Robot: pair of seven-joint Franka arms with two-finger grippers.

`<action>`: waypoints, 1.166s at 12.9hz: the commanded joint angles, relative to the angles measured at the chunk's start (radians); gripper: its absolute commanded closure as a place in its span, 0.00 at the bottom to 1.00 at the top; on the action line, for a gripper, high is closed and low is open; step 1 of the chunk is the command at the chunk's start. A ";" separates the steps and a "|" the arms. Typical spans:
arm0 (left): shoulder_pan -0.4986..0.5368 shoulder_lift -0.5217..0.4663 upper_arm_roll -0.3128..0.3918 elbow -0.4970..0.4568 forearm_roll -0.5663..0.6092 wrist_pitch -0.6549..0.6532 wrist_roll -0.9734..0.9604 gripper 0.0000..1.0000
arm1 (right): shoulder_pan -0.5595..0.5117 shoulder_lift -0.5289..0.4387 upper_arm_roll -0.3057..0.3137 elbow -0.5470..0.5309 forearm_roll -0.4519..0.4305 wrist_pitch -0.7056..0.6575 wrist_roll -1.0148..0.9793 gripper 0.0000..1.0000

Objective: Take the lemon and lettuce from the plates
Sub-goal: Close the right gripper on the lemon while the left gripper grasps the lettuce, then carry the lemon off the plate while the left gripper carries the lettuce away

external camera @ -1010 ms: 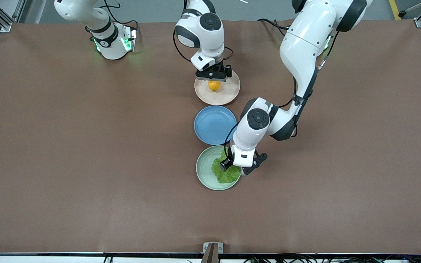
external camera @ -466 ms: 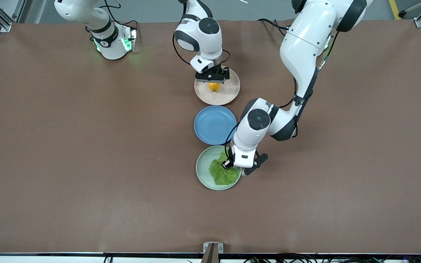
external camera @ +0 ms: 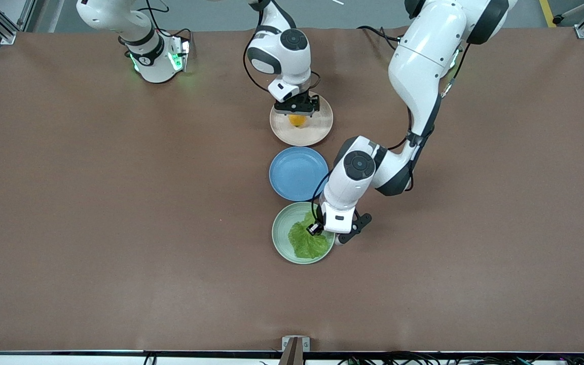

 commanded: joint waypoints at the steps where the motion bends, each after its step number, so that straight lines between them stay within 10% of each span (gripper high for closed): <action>1: -0.004 -0.031 0.011 0.010 0.012 -0.003 -0.023 1.00 | 0.016 -0.008 -0.017 -0.007 -0.025 0.009 0.036 0.54; 3: 0.004 -0.075 0.011 0.007 0.014 -0.041 -0.023 1.00 | -0.008 -0.022 -0.018 -0.005 -0.024 -0.006 0.038 0.97; 11: 0.166 -0.402 -0.026 -0.163 0.008 -0.292 0.079 1.00 | -0.394 -0.283 -0.031 -0.013 -0.022 -0.340 -0.380 1.00; 15: 0.484 -0.539 -0.245 -0.441 0.006 -0.183 0.247 1.00 | -0.688 -0.300 -0.029 -0.067 -0.022 -0.333 -0.788 1.00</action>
